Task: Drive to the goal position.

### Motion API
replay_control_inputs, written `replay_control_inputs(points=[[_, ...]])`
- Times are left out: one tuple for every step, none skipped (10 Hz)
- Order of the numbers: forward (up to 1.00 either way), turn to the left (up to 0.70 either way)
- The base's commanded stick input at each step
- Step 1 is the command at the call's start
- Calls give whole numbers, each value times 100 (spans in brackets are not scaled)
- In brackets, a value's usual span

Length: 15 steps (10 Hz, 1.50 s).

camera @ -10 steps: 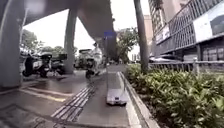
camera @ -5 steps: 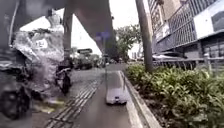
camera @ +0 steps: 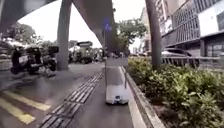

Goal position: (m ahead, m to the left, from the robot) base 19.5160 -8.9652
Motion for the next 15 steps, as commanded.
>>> replay_control_inputs(points=[[69, 0], [69, 1], [69, 1], [69, 1], [69, 1], [52, 2], [45, 3], [45, 3], [66, 1], [69, 1], [69, 1], [69, 1], [69, 1], [69, 1], [69, 1]])
